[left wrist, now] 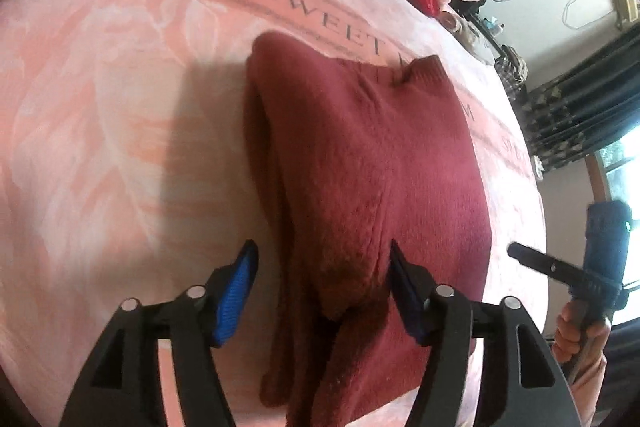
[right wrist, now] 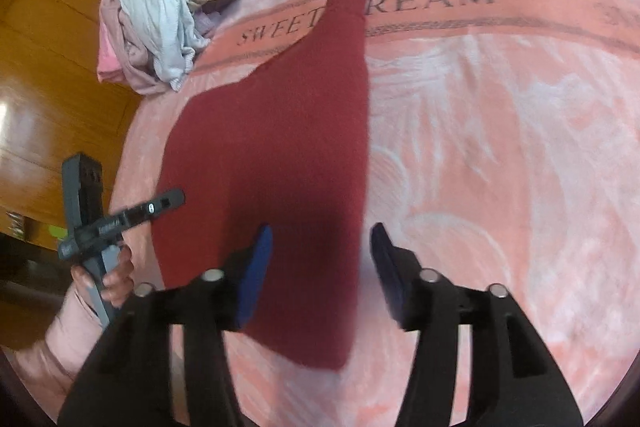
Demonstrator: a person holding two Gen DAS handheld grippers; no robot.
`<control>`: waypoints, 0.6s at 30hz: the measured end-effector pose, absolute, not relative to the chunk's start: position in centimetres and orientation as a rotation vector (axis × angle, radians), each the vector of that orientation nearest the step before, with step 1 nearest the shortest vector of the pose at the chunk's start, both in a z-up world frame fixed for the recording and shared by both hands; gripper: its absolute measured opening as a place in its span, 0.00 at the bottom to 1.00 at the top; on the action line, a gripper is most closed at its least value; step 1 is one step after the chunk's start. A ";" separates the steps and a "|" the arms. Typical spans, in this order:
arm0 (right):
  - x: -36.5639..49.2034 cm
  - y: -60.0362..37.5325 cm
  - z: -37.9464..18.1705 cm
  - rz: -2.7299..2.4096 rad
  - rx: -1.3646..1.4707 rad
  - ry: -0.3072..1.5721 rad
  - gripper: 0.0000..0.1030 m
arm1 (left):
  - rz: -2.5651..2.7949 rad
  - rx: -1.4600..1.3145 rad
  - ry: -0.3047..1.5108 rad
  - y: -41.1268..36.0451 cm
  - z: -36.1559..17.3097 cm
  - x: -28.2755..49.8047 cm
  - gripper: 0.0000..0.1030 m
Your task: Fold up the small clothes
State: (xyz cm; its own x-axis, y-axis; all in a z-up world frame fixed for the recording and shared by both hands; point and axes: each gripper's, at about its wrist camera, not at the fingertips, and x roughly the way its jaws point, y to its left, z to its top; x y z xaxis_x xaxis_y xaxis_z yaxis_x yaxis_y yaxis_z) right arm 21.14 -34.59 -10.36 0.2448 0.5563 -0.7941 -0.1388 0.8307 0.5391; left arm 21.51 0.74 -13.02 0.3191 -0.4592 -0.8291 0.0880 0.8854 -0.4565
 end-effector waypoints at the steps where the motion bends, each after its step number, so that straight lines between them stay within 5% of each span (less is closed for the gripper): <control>1: 22.1 -34.3 -10.8 0.496 0.397 1.247 0.66 | -0.374 -0.349 1.208 0.5 -13.2 21.8 0.69; 5: 24.9 -33.5 -13.6 0.498 0.443 1.312 0.71 | -0.385 -0.371 1.253 0.3 -14.5 22.5 0.76; 8: 25.4 -32.7 -15.8 0.519 0.484 1.363 0.59 | -0.401 -0.409 1.282 0.3 -16.2 22.8 0.75; 9: 25.4 -32.6 -16.0 0.518 0.487 1.354 0.57 | -0.410 -0.429 1.284 0.3 -16.6 23.0 0.73; 10: 25.2 -32.7 -15.8 0.523 0.490 1.345 0.49 | -0.433 -0.444 1.282 0.2 -16.7 23.0 0.55; 11: 25.1 -32.9 -15.6 0.530 0.499 1.337 0.45 | -0.457 -0.452 1.285 -0.1 -16.7 23.1 0.48; 14: 24.2 -33.2 -13.8 0.548 0.484 1.304 0.36 | -0.456 -0.407 1.258 -0.8 -15.9 23.0 0.37; 18: 22.5 -33.0 -9.6 0.554 0.386 1.241 0.35 | -0.486 -0.416 1.201 -1.1 -13.4 22.1 0.34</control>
State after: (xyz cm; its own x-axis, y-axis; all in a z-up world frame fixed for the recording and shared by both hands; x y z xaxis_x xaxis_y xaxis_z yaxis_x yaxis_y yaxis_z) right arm 22.54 -33.03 -9.60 0.2206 0.5897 -0.7769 -0.1850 0.8074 0.5603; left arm 22.14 -1.10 -13.42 0.2826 -0.5630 -0.7766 0.1360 0.8250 -0.5486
